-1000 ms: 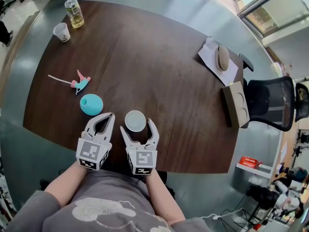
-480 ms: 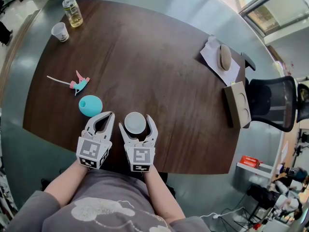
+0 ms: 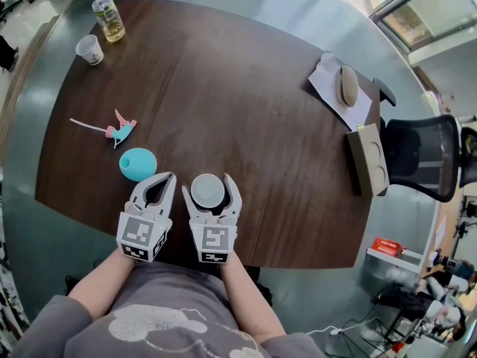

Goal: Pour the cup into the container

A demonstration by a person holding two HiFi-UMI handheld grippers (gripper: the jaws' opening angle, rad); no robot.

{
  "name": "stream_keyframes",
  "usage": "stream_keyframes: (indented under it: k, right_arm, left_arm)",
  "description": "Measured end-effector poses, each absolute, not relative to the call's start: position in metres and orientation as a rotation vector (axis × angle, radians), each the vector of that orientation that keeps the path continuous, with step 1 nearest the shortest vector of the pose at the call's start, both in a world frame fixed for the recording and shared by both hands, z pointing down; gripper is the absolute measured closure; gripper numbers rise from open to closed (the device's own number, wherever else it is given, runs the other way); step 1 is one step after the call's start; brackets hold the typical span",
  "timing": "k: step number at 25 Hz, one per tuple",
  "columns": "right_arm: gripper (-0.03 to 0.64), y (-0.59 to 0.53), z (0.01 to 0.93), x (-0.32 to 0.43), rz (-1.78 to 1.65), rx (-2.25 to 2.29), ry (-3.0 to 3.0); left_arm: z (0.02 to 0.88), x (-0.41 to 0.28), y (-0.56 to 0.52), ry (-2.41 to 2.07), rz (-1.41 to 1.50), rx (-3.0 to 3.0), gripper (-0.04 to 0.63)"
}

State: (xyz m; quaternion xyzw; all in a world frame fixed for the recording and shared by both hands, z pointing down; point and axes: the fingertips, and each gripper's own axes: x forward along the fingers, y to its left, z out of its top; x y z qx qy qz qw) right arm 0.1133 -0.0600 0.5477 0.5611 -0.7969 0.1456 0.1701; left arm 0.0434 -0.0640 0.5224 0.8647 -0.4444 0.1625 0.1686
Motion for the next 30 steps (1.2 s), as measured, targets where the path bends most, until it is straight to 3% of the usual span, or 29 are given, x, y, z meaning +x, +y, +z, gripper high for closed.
stream_keyframes:
  k: [14, 22, 30]
  right_arm:
    - [0.206, -0.064, 0.545, 0.11, 0.411, 1.578, -2.296]
    - [0.298, -0.061, 0.544, 0.106, 0.366, 1.569, -2.294]
    - [0.306, -0.062, 0.544, 0.106, 0.379, 1.571, -2.304]
  left_arm:
    - [0.52, 0.043, -0.06, -1.268, 0.468, 2.455, 0.588]
    - [0.521, 0.04, -0.058, -1.275, 0.463, 2.452, 0.588]
    - [0.521, 0.033, -0.06, -1.294, 0.461, 2.44, 0.588]
